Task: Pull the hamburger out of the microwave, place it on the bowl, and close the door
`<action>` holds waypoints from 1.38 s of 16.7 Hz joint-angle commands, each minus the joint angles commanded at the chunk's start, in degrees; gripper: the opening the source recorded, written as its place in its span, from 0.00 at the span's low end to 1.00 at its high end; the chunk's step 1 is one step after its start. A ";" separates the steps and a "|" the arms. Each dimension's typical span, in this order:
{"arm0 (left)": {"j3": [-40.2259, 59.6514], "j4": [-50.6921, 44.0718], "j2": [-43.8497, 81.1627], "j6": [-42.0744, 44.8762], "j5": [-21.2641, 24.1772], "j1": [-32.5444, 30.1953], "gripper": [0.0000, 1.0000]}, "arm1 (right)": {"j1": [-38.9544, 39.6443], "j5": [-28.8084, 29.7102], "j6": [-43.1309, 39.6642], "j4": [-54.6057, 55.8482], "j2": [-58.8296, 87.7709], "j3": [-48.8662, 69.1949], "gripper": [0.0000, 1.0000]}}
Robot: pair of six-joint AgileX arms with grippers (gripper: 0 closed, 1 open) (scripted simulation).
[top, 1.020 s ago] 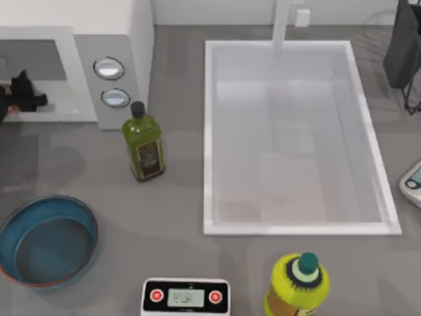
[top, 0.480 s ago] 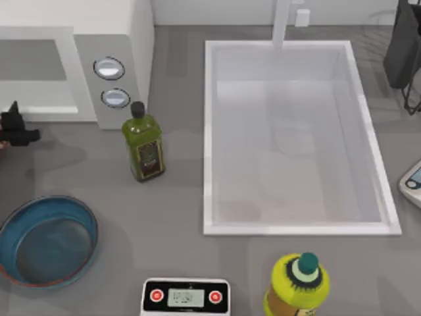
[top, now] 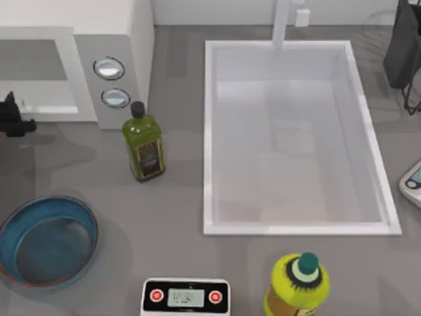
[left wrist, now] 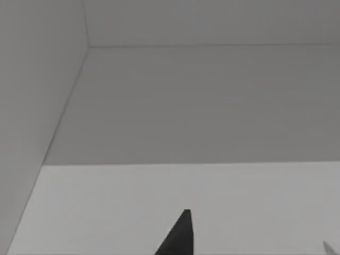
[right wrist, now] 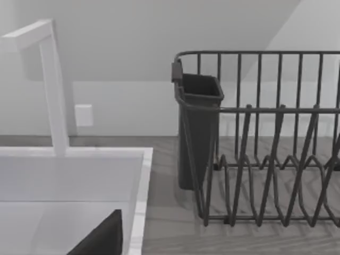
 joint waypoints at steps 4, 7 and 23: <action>0.05 -7.67 -7.00 0.04 -0.12 0.00 0.00 | 0.00 0.00 0.00 0.00 0.00 0.00 1.00; 0.28 -13.71 -12.53 0.08 -0.18 0.03 0.00 | 0.00 0.00 0.00 0.00 0.00 0.00 1.00; 3.94 -29.22 -18.64 -6.88 -6.01 -3.77 0.00 | 0.00 0.00 0.00 0.00 0.00 0.00 1.00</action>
